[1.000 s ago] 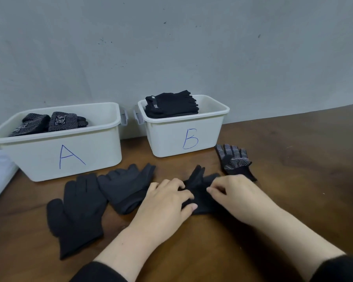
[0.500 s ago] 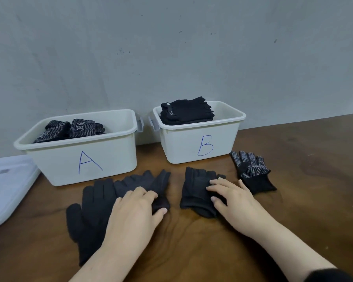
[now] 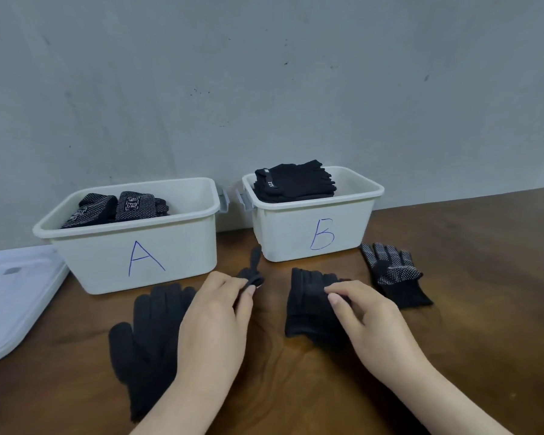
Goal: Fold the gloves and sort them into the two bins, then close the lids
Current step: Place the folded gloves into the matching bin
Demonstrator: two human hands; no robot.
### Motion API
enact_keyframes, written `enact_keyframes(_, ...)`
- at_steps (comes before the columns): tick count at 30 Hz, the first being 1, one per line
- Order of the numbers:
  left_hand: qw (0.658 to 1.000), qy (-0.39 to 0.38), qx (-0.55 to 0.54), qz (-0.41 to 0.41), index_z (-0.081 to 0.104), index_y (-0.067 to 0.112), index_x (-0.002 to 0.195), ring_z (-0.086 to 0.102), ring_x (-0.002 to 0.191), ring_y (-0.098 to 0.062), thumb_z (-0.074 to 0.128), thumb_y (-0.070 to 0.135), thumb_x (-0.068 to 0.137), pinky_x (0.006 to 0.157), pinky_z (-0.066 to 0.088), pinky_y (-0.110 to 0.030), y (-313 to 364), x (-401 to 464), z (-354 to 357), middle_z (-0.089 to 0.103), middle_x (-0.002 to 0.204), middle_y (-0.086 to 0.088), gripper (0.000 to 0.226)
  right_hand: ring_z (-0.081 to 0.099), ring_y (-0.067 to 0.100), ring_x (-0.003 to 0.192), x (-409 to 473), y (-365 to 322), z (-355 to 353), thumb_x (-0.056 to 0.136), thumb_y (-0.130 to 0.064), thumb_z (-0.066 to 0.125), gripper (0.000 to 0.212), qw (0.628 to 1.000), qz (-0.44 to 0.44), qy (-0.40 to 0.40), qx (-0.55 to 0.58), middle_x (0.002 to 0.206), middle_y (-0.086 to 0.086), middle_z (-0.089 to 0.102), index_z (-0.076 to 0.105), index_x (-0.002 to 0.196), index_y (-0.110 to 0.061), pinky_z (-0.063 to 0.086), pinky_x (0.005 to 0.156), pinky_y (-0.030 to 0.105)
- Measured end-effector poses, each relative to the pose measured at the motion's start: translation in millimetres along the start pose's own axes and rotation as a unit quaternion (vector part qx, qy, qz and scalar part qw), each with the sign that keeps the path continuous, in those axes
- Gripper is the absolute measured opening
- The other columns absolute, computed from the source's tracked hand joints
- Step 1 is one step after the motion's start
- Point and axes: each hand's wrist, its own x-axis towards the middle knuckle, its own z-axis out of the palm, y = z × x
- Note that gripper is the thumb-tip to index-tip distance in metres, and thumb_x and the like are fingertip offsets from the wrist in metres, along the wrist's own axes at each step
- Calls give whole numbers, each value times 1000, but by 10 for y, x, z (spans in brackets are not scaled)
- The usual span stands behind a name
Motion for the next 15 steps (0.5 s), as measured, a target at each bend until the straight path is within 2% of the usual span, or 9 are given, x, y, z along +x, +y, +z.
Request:
enact_keyframes(3,997,27,-74,8,72,25,109,56,85,0,52,36,98,70,40,-5,253,47,-10,56,96,18,25,61,-13,104,9,-364,-24,100,-36,55,18,988,72,-33,136,100,-33,70,71,104,-44,48,86,8)
enact_keyframes(5,989,13,-148,15,72,27,110,58,93,2,53,33,98,78,48,-13,446,93,-7,60,98,19,23,65,-6,108,38,-571,5,101,-39,52,19,947,133,-82,282,108,-27,72,69,108,-44,53,93,19)
enact_keyframes(6,982,-20,-189,20,72,29,113,59,97,2,54,31,99,82,50,-16,546,116,0,63,101,19,23,68,1,109,41,-647,20,101,-39,52,20,921,162,-98,342,110,-19,74,70,112,-40,56,93,27)
enact_keyframes(8,961,-118,-250,25,67,36,126,57,111,7,52,25,101,95,48,-14,692,132,5,65,116,23,31,71,10,105,78,-743,0,103,-30,53,20,896,191,-71,393,107,-7,76,70,115,-30,60,88,34)
enact_keyframes(10,941,-195,-277,15,60,40,134,50,120,13,49,20,103,101,39,-6,700,95,15,60,127,28,39,74,14,99,147,-743,-68,104,-18,54,18,888,226,-17,399,103,-1,77,70,112,-20,63,81,35)
enact_keyframes(11,939,-199,-281,14,61,40,133,49,120,16,48,19,103,99,37,-3,645,68,16,60,127,29,39,75,16,95,186,-701,-110,104,-14,54,18,893,237,-5,383,103,0,77,70,110,-19,63,80,37)
enact_keyframes(13,953,-179,-244,27,66,37,126,50,115,17,48,17,103,93,36,0,433,20,12,62,120,29,35,76,16,89,295,-591,-211,104,-13,53,19,932,223,-8,286,107,-2,76,69,109,-23,63,83,44)
enact_keyframes(15,962,-218,-149,73,64,37,125,43,119,19,47,22,104,100,33,-3,227,-17,27,56,125,31,31,75,13,90,414,-498,-355,103,-14,54,19,961,183,-27,205,112,-9,73,66,111,-26,63,82,44)
